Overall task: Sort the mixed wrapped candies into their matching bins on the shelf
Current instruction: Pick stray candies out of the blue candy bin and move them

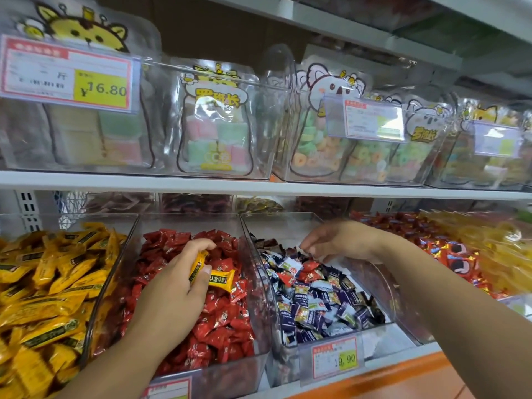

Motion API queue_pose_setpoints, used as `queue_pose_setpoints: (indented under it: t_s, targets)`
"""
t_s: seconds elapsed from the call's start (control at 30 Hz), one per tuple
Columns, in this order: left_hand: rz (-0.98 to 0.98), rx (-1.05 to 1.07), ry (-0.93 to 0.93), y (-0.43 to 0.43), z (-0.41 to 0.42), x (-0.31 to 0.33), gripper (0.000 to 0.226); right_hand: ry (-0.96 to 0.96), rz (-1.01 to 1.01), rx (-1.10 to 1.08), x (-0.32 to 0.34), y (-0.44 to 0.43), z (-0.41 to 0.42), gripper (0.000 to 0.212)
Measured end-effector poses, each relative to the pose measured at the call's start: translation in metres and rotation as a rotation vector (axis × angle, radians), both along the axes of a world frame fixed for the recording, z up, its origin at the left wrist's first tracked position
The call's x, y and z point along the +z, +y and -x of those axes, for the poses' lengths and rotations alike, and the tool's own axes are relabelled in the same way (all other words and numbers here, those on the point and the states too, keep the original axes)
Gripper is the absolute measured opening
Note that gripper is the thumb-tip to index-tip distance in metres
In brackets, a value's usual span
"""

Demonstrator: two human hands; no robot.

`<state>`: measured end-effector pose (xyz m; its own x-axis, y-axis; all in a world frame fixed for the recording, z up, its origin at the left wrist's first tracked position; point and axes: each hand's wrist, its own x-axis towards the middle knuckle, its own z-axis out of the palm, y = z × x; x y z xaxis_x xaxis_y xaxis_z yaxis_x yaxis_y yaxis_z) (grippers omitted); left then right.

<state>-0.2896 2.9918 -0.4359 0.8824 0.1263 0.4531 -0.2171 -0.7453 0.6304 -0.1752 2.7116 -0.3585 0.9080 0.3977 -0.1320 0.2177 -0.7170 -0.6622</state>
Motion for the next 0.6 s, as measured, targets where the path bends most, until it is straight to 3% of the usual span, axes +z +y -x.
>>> queue_pose_setpoints:
  t_s: [0.17,0.23,0.43,0.53,0.6]
  targets:
    - [-0.006,0.002,0.008,0.000,-0.002,-0.001,0.029,-0.026,0.380,0.090,-0.008,0.016,0.011,0.049]
    - [0.001,0.001,0.007,0.000,-0.004,-0.002,0.029,-0.167,0.461,0.095,-0.016,0.020,0.011,0.045]
    - [0.004,-0.002,0.023,0.000,-0.004,-0.004,0.030,-0.417,0.458,0.075,0.005,0.010,0.017,0.029]
    - [0.010,0.002,0.025,0.000,-0.005,-0.004,0.030,-0.354,0.348,0.170,0.014,0.025,0.031,0.028]
    - [0.008,0.000,0.025,0.000,-0.005,-0.004,0.030,-0.289,0.419,0.239,0.007,0.039,0.037,0.030]
